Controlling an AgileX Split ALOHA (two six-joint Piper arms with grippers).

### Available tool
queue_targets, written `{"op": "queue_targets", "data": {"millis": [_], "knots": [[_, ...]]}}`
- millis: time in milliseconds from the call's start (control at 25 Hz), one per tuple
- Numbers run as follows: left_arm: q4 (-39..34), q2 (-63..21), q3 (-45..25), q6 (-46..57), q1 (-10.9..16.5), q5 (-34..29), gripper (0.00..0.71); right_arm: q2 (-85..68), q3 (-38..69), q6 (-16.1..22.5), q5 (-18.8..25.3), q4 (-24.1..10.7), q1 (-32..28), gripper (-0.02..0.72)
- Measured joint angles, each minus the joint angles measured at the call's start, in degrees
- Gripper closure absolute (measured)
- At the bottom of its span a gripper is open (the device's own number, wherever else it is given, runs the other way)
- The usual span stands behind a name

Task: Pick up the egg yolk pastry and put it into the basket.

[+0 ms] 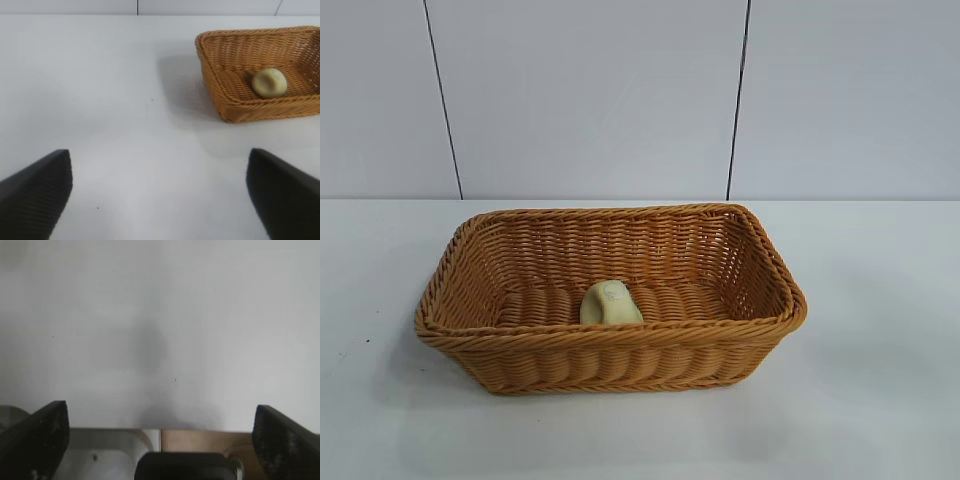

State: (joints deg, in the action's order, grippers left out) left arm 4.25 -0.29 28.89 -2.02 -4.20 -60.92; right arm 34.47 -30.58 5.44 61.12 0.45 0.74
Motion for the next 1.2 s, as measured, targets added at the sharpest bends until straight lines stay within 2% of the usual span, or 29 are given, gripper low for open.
{"op": "queue_targets", "data": {"millis": [320,840,1200], "knots": [[0.00,0.00,0.00,0.00,0.00,0.00,0.014,-14.74,2.19,-2.52,-1.91,0.27,0.00,0.010],[0.00,0.00,0.00,0.00,0.00,-0.07,0.014,-33.34,2.26,-2.76,-2.61,0.44,0.00,0.010],[0.00,0.00,0.00,0.00,0.00,-0.07,0.014,-34.67,2.26,-2.76,-2.61,0.44,0.00,0.010]]}}
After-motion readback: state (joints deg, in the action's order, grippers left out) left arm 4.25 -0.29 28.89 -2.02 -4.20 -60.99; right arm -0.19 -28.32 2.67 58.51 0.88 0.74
